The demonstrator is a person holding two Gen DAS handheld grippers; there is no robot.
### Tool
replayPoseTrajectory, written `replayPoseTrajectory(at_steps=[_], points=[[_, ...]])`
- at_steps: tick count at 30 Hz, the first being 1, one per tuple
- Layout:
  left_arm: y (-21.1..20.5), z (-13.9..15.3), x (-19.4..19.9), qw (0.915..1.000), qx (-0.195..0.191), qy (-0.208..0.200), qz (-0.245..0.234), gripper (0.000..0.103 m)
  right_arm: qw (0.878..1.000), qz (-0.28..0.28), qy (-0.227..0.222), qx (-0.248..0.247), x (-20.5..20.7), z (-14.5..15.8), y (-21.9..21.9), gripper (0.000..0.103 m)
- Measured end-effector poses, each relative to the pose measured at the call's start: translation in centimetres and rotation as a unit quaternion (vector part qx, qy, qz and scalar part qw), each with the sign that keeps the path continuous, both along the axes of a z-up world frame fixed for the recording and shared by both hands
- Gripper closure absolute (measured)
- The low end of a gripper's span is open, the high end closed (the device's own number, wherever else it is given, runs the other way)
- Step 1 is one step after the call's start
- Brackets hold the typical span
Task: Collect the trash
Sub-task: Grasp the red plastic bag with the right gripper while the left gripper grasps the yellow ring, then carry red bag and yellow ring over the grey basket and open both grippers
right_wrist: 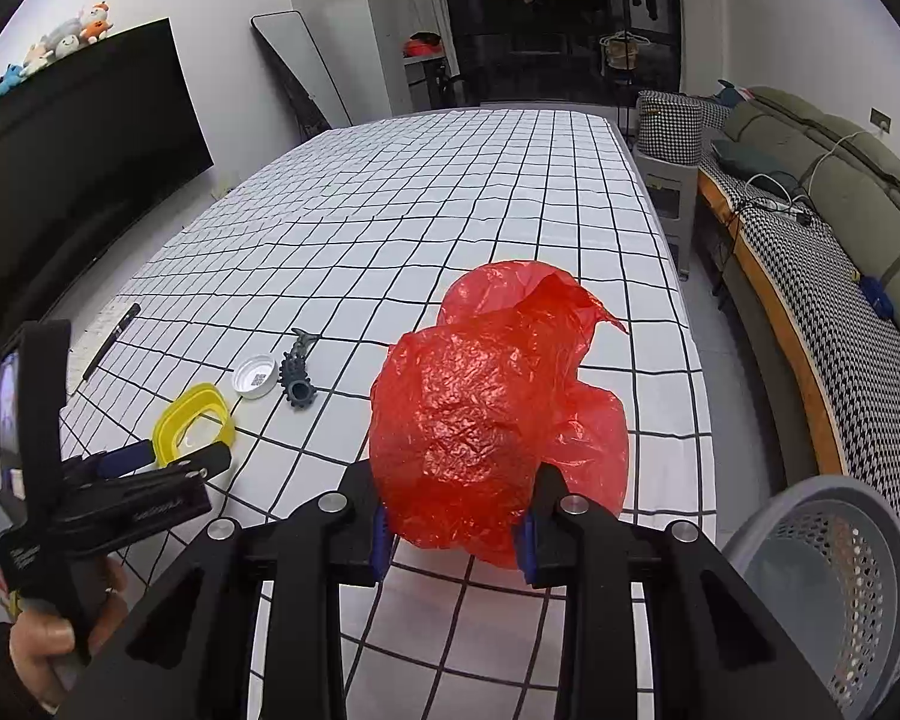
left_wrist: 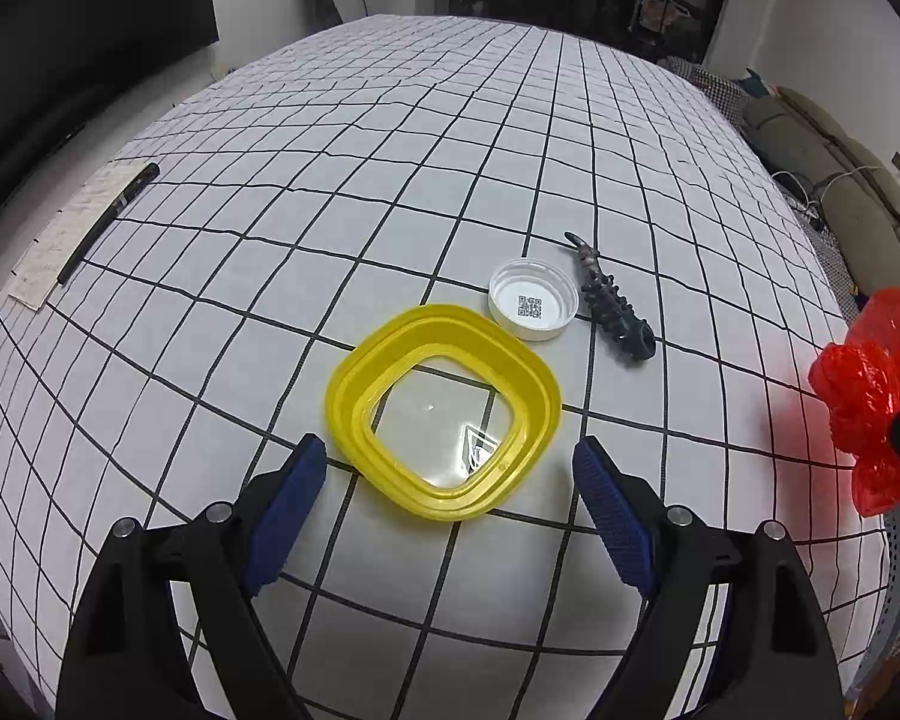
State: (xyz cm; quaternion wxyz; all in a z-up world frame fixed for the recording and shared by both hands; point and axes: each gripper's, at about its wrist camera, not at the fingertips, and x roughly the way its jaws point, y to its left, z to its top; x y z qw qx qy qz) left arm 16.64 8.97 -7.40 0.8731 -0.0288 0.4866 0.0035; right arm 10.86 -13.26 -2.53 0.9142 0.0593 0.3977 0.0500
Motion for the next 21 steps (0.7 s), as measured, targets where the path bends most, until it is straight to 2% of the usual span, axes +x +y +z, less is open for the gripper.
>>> replayPoseTrajectory(at_steps=[7,10,11,15,21], points=[[-0.1,-0.6,1.3,0.9999,0.008,0.008,0.004,0.020,1.000,0.003,-0.001,0.007,-0.3,0.0,-0.2,0.073],[-0.1,-0.6,1.4,0.9999,0.009,0.003,0.005,0.023,1.000,0.003,-0.001,0.010,-0.4,0.0,-0.3,0.073],[-0.1,-0.6,1.4,0.9999,0.013,0.001,0.006,0.028,1.000,0.003,-0.001,0.011,-0.4,0.0,-0.4,0.073],[-0.2,-0.3,1.2,0.9999,0.010,-0.005,-0.002,0.029,1.000,0.001,0.001,0.014,-0.5,-0.1,-0.7,0.073],[-0.3,1.1,-0.5,0.9992,0.025,-0.030,-0.009,0.029,1.000,-0.001,0.005,0.018,-0.9,-0.2,-0.6,0.073]])
